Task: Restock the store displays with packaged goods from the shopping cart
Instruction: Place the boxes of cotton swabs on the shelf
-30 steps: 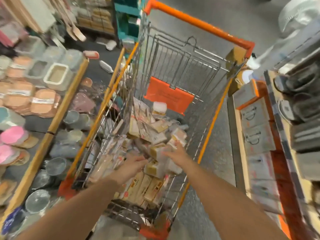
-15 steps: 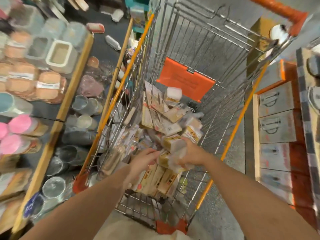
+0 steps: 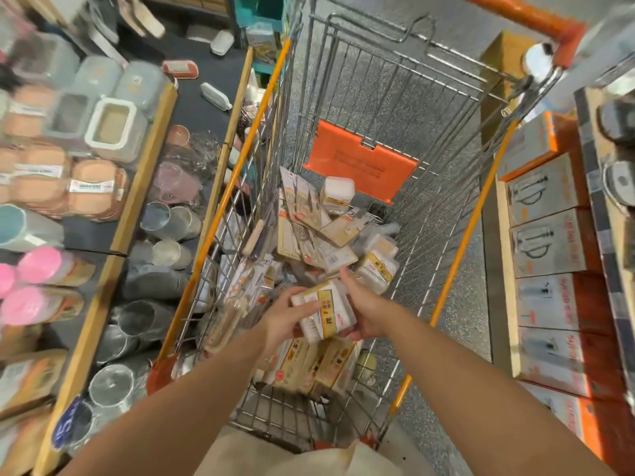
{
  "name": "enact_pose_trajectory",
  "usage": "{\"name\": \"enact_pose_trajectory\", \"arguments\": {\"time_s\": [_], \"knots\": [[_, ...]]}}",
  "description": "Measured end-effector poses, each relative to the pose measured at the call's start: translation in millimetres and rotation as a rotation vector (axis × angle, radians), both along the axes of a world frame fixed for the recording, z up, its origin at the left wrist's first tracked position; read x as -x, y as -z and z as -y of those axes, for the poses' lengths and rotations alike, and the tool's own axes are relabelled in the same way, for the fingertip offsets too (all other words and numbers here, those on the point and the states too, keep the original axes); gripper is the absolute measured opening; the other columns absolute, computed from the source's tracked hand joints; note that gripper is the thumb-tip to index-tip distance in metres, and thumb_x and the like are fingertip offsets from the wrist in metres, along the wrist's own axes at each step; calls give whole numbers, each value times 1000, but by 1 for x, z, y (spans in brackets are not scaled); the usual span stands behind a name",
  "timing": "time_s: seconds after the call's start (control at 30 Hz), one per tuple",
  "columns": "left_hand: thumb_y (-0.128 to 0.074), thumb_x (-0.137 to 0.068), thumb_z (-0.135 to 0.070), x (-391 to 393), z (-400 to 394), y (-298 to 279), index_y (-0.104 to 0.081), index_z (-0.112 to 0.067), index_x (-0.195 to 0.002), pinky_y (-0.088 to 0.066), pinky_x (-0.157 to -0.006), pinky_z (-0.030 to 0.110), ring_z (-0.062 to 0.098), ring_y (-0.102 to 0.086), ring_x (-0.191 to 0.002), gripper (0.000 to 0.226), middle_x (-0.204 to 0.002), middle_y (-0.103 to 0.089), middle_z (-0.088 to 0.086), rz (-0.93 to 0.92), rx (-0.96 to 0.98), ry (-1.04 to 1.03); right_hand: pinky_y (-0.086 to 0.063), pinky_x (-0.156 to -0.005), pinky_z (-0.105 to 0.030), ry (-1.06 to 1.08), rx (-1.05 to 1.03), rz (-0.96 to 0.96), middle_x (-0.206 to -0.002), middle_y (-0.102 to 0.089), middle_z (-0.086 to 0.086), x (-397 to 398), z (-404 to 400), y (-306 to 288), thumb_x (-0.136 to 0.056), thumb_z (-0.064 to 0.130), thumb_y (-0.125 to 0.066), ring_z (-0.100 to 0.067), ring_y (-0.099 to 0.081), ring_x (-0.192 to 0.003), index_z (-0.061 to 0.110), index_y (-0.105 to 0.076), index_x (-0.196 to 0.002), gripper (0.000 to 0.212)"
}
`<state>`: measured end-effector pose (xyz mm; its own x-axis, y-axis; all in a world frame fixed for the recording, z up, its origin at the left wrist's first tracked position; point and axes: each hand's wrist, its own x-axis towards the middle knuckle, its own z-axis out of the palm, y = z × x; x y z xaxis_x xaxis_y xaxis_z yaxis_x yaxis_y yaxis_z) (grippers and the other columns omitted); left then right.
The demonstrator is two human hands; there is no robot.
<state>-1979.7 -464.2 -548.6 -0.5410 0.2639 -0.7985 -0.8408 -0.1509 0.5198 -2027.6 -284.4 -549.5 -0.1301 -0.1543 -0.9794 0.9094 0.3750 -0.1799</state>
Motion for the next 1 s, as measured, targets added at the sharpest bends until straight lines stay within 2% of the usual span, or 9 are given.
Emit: {"name": "enact_pose_trajectory", "arguments": {"time_s": [0.17,0.23,0.3,0.37,0.47,0.63,0.73,0.83,1.0], "knots": [[-69,-89,-23,-10,16,14,-47,-9,-131,-59,-68,35,28,-72,-94,49,-112,-71,13,128,42,-165,-56,-81,-40,314,-270,-199,-116,-63,-13,2,-13,27,-91,77,-28,-30,-63,-95,5,-58,-126,86],[-69,-89,-24,-12,24,21,-48,-7,-130,-60,-66,36,30,-72,-96,49,-116,-70,14,155,53,-181,-50,-96,-50,386,-431,-286,-122,-60,-13,3,-22,36,-90,74,-38,-33,-60,-104,10,-55,-133,79],[-65,-93,-14,-12,26,24,-54,-8,-120,-60,-59,35,31,-70,-93,30,-120,-67,19,178,87,-217,-46,-101,-53,419,-479,-307,-131,-56,-14,2,-26,43,-89,72,-45,-35,-57,-113,10,-49,-138,79],[-64,-92,-6,-11,28,29,-51,-12,-118,-60,-61,40,38,-67,-101,29,-125,-63,22,200,117,-264,-45,-103,-52,423,-495,-284,-133,-54,-14,3,-25,46,-87,73,-49,-34,-55,-116,10,-46,-141,83],[-67,-88,-4,-13,32,41,-36,-13,-139,-61,-63,41,41,-64,-110,60,-132,-59,22,199,69,-289,-44,-105,-51,405,-503,-283,-134,-53,-14,9,-24,55,-87,69,-54,-34,-53,-118,8,-45,-142,83],[-82,-66,-20,-10,29,52,-37,-8,-137,-58,-78,48,34,-68,-102,85,-127,-62,20,168,143,-256,-36,-108,-44,294,-457,-257,-146,-45,-19,24,-19,74,-91,63,-53,-36,-44,-133,4,-42,-144,80],[-77,-82,-16,-8,28,55,-39,-13,-133,-52,-90,55,30,-69,-93,63,-117,-67,16,177,176,-247,-32,-112,-44,296,-435,-218,-150,-40,-19,27,-16,84,-93,59,-54,-36,-39,-138,4,-37,-147,80],[-69,-89,-17,-8,30,51,-47,-21,-128,-52,-87,52,30,-67,-94,45,-110,-69,11,195,142,-211,-36,-109,-45,352,-422,-231,-146,-47,-15,19,-13,87,-90,50,-64,-36,-46,-132,13,-43,-145,70],[-63,-94,-22,-8,35,37,-58,-30,-110,-49,-92,55,29,-67,-93,18,-103,-71,8,197,77,-190,-43,-88,-32,516,-425,-350,-126,-60,-5,2,-14,73,-82,32,-78,-25,-57,-105,16,-62,-124,48]]}}
